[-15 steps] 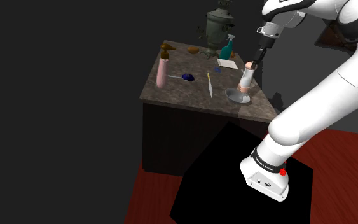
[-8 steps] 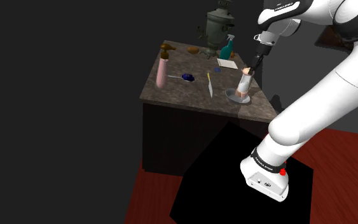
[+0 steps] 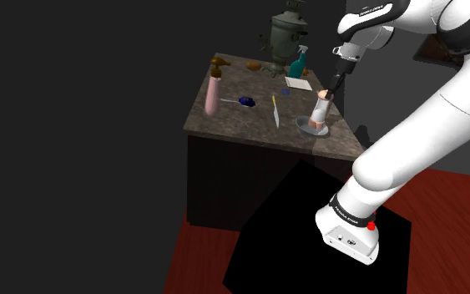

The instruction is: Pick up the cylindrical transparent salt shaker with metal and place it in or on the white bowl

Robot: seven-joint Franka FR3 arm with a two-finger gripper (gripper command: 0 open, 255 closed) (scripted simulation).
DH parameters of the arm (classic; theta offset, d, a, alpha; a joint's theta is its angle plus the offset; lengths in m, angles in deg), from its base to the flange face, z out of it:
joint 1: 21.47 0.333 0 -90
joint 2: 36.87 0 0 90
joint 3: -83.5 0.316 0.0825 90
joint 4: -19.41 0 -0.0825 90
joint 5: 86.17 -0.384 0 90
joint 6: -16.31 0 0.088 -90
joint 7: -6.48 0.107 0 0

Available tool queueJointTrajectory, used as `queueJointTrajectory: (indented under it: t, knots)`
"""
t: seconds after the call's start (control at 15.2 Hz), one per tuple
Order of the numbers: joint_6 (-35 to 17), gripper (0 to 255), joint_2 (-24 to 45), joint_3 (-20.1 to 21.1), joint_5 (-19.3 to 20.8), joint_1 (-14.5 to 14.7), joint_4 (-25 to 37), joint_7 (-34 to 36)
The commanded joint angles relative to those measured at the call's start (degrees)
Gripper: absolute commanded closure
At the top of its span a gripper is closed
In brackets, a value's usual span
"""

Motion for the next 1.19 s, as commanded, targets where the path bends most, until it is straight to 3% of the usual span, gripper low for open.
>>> queueJointTrajectory:
  t: [0.0, 0.33, 0.59, 1.12]
  knots:
    - [-0.01, 0, 0.0, 0.0, 0.0, 0.0, 0.01, 0.0]
    - [0.0, 0, 0.0, 0.0, 0.0, 0.0, 0.01, 0.0]
    - [7.3, 0, -0.37, 0.11, 0.15, 0.01, 7.01, 0.14]
    - [7.29, 0, -0.37, 0.11, 0.15, 0.01, 7.0, 0.14]
